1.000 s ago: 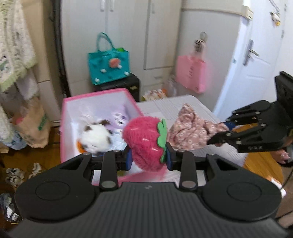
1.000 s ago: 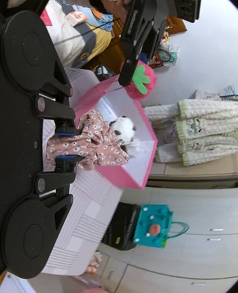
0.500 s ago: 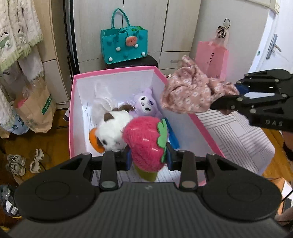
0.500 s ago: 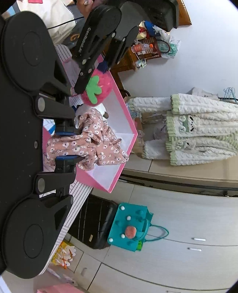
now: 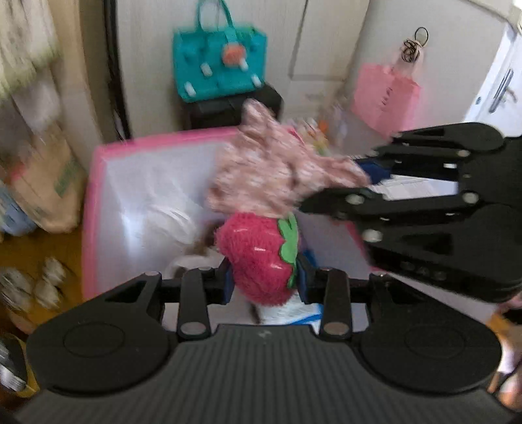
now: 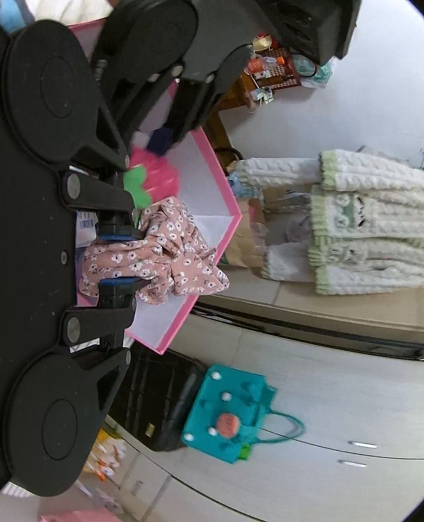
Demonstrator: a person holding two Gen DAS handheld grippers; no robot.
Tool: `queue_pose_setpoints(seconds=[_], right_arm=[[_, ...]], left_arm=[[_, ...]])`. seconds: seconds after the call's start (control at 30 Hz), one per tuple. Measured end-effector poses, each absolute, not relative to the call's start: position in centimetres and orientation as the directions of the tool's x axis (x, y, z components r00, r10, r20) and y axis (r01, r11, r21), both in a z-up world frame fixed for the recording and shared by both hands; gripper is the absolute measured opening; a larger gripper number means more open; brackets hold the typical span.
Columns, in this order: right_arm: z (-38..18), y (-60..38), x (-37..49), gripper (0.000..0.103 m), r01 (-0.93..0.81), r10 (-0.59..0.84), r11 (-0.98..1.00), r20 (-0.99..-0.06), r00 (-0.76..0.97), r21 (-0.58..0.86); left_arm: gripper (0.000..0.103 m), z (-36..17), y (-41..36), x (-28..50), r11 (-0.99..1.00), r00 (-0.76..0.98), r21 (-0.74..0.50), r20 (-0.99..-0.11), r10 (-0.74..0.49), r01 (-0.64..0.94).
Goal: Organize soft objects
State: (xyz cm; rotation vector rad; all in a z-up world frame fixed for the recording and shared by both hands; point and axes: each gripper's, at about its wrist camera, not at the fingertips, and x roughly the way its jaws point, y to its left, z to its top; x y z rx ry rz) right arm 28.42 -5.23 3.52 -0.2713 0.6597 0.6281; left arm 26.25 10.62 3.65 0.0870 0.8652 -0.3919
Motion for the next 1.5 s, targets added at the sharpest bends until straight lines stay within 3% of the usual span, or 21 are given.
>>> queue_pose_setpoints(seconds=[0.17,0.23,0.3,0.4,0.53,0.6,0.73,0.87,1.27,1.33,1.43,1.5], right_arm=[[2.8,-5.3,30.7,0.026,-0.574,0.468,0.815,-0.68,0.564,0.085],[2.6,-5.0,31.1,0.028,-0.571,0.472,0.815,-0.684,0.556,0.099],[2.2,-4.9,31.6,0.042,-0.564,0.47,0.819,-0.691,0.549,0.109],[1.7,-5.0,32.0,0.048,-0.553,0.467,0.825,-0.695,0.546,0.12],[2.0,-6.3,31.2,0.054,-0.528,0.483,0.835,-0.669,0.565,0.156],[2.6,-7.5,30.2,0.057,-0.517,0.498,0.836,-0.646,0.578,0.183],[4.3,-10.1,27.3,0.059,-0.501,0.526,0.835,-0.6,0.603,0.228],[5.6,-11.6,24.5,0.061,-0.506,0.526,0.835,-0.587,0.615,0.218],[6.9,-13.4,19.1,0.065,-0.501,0.507,0.838,-0.646,0.57,0.216],[7.1,-13.3,18.1,0.07,-0.513,0.499,0.837,-0.649,0.575,0.189],[7.4,-13.1,16.4,0.094,-0.505,0.45,0.854,-0.665,0.596,0.125],[7.7,-13.3,15.1,0.097,-0.485,0.415,0.87,-0.655,0.631,0.084]], left_arm=[[0.036,2.2,10.7,29.5,0.903,0.449,-0.237,-0.804,-0.389,0.358],[0.042,2.1,10.3,29.2,0.91,0.479,-0.177,-0.804,-0.354,0.376],[0.047,2.0,10.1,29.0,0.91,0.483,-0.167,-0.803,-0.349,0.38],[0.059,2.1,9.5,28.4,0.908,0.5,-0.127,-0.8,-0.331,0.399],[0.063,2.3,9.1,27.6,0.91,0.522,-0.097,-0.793,-0.315,0.402],[0.074,2.4,9.2,27.1,0.916,0.539,-0.082,-0.786,-0.302,0.393],[0.082,3.3,9.1,26.2,0.94,0.582,-0.039,-0.777,-0.241,0.338],[0.097,4.1,9.0,24.6,0.95,0.612,0.009,-0.767,-0.194,0.312],[0.098,7.4,8.7,19.0,0.965,0.672,0.068,-0.73,-0.126,0.254],[0.098,7.9,8.5,17.8,0.965,0.681,0.068,-0.721,-0.127,0.252],[0.098,8.7,8.2,16.2,0.966,0.687,0.059,-0.714,-0.136,0.252],[0.098,9.1,8.4,15.1,0.969,0.69,0.036,-0.708,-0.148,0.245]])
